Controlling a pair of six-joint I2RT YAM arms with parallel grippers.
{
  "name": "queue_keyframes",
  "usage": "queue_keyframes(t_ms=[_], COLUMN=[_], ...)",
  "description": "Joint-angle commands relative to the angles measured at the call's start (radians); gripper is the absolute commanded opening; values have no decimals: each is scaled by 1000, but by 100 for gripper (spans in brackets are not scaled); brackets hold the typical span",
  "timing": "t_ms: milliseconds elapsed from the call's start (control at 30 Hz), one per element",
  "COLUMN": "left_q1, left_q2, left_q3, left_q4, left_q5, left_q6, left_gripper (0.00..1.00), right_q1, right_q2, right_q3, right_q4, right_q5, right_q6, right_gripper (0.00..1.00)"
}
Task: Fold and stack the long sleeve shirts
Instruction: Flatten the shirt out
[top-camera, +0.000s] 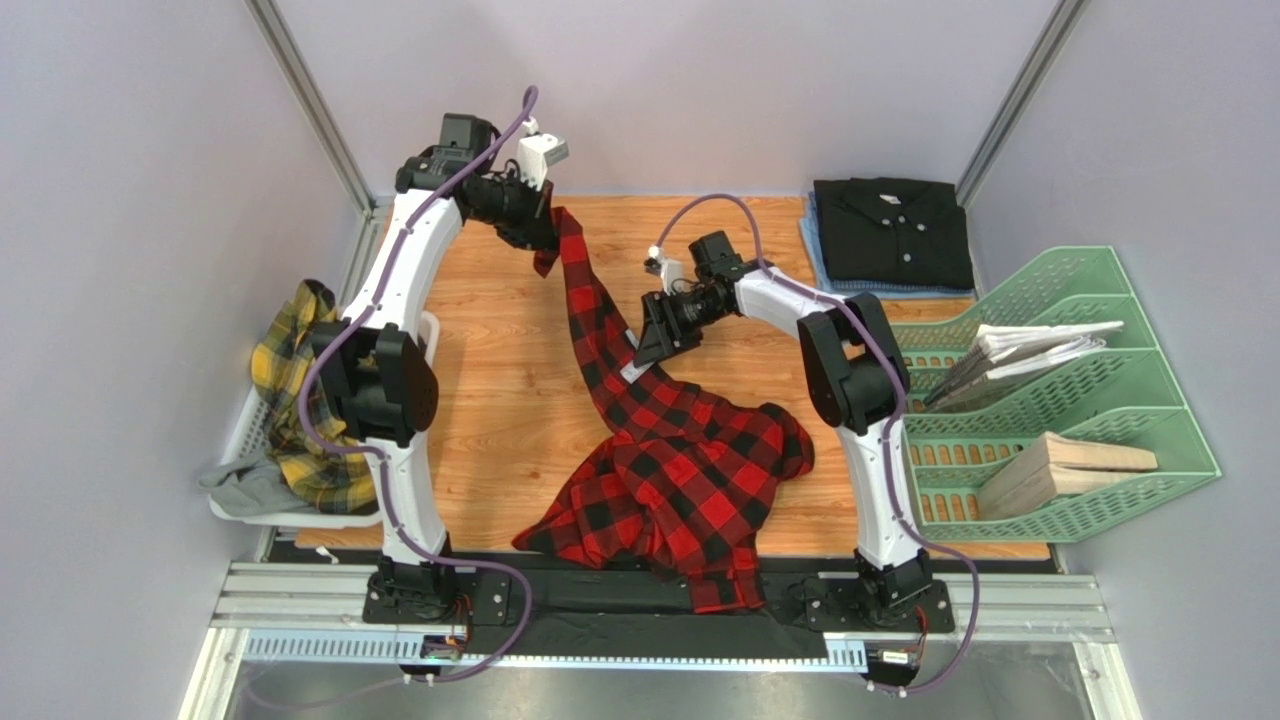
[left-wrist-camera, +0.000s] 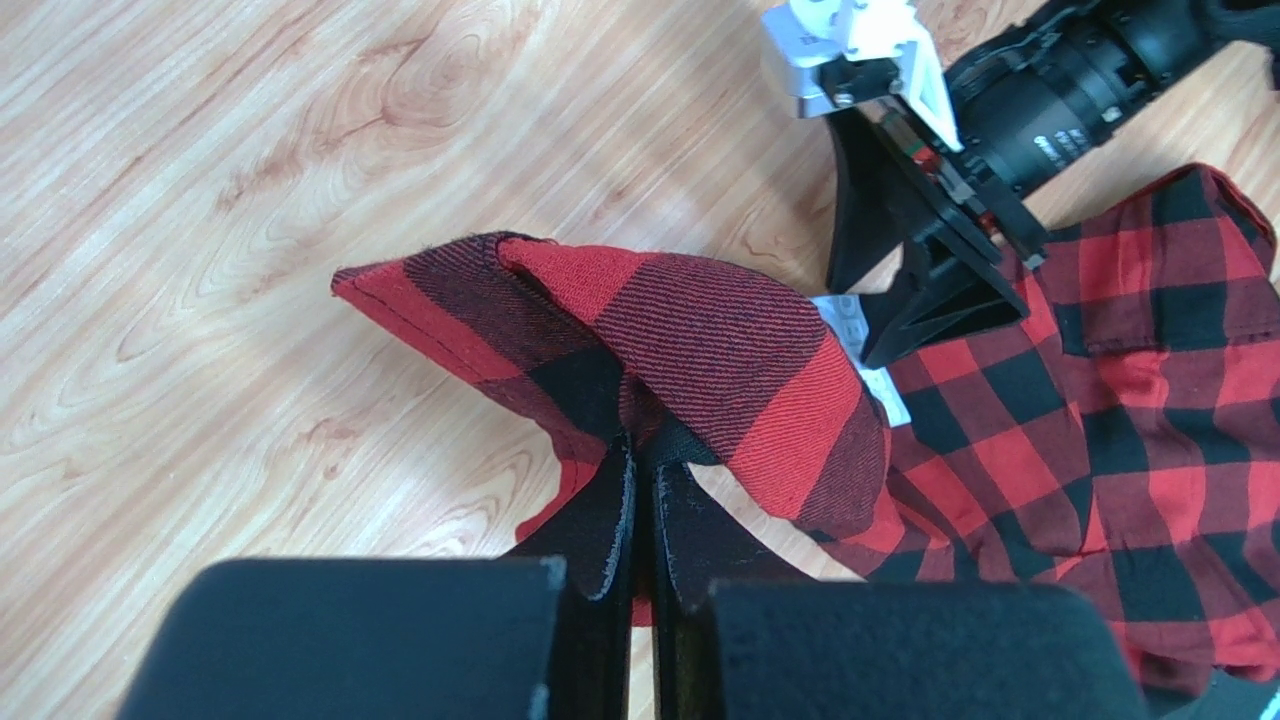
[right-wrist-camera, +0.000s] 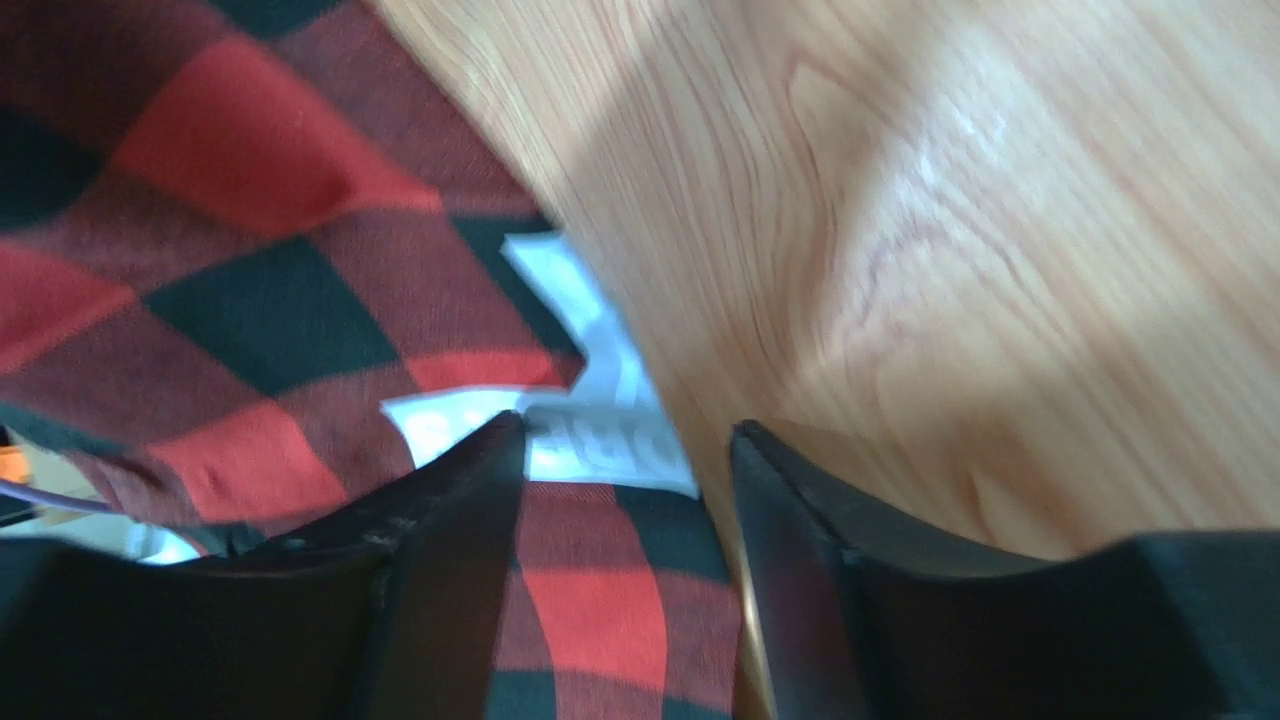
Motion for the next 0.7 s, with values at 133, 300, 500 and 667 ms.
queue_keyframes(t_ms=[133, 300, 500, 667], left_q1=[17, -17, -366, -591], left_q2=[-9, -126, -343, -492], left_q3=[59, 56, -76, -330], left_q4=[13, 7, -221, -295], left_q5=[44, 139, 170, 66], left_q6=[37, 74, 385, 503], left_gripper=[0, 1, 10, 64], right_q1=[11, -11, -94, -175], right_q2=[66, -4, -121, -240], right_q3=[24, -5, -31, -31], right_q4=[69, 66, 62, 57], right_q5=[-92, -124, -116, -138], right_q6=[57, 65, 108, 181], right_gripper=[34, 0, 0, 0])
